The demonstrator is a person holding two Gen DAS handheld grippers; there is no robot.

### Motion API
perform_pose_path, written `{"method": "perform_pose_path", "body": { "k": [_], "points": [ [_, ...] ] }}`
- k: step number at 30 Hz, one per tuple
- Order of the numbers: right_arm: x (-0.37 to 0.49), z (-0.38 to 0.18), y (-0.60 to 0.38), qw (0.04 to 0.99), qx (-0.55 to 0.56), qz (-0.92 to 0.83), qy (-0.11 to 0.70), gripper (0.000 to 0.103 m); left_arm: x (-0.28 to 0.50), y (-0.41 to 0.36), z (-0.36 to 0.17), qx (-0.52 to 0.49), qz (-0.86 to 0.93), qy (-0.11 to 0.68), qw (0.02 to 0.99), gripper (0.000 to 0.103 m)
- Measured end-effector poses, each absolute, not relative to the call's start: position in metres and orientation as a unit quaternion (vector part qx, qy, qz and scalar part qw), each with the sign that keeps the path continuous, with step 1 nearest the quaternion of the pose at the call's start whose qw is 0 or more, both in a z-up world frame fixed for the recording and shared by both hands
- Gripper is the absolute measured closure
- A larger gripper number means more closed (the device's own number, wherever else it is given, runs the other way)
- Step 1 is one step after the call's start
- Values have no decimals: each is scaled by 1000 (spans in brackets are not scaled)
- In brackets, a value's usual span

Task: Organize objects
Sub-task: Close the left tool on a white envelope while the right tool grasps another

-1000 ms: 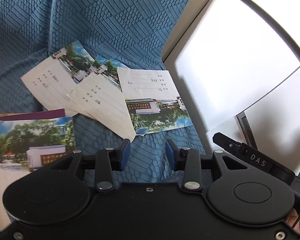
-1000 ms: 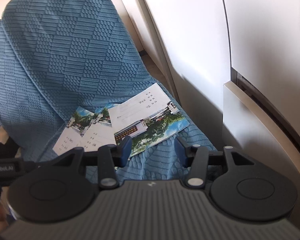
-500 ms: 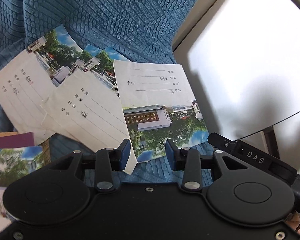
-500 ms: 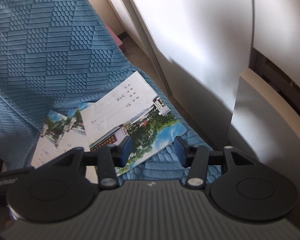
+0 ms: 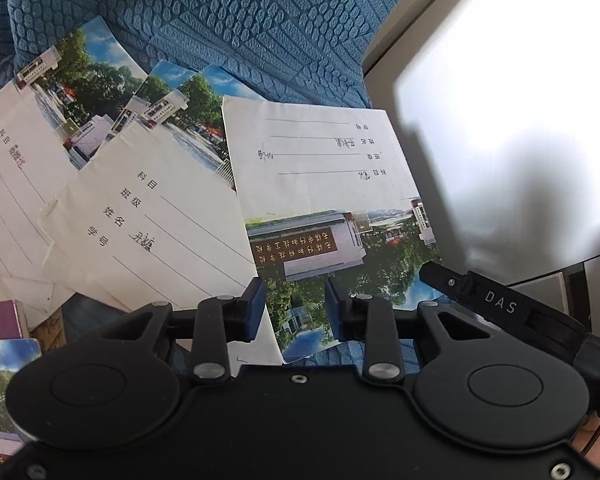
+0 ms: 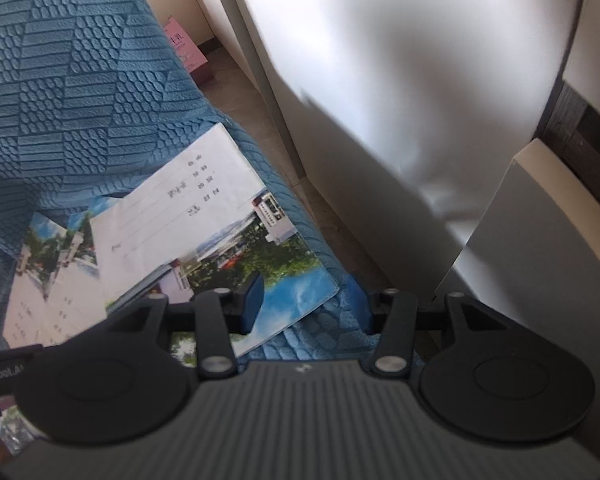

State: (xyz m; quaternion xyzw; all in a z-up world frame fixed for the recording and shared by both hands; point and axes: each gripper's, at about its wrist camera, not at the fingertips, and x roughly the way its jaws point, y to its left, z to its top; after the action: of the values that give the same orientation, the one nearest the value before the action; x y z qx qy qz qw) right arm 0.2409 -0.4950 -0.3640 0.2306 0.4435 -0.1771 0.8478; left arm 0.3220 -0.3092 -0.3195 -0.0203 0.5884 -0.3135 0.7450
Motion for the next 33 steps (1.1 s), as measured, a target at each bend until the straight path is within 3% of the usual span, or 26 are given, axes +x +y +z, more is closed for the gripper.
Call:
{"method": "perform_pose_path", "body": {
  "k": [4,6,11,23,28,33],
  "points": [
    [240,-367,-495,847,228,-179,446,53,321,-310,-323,-18,-315,589,744,75],
    [239,-367,-497,846,235,-177,444,53,320,-311,-323,-15,-315,588,745,82],
    [235,-360,-491,854,237,-159,434,52,319,-310,-324,-3,-314,585,748,88],
    [213,-351,-515,876,385,-57,286,54,323,-302,-324,-7,-306,593,745,96],
    [226,-366,-523,852,437,-23,287,55,324,-300,-325,-7,-305,596,742,99],
    [248,-373,-519,860,410,-26,303,55,328,-294,-326,-18,-300,604,738,102]
  ]
}}
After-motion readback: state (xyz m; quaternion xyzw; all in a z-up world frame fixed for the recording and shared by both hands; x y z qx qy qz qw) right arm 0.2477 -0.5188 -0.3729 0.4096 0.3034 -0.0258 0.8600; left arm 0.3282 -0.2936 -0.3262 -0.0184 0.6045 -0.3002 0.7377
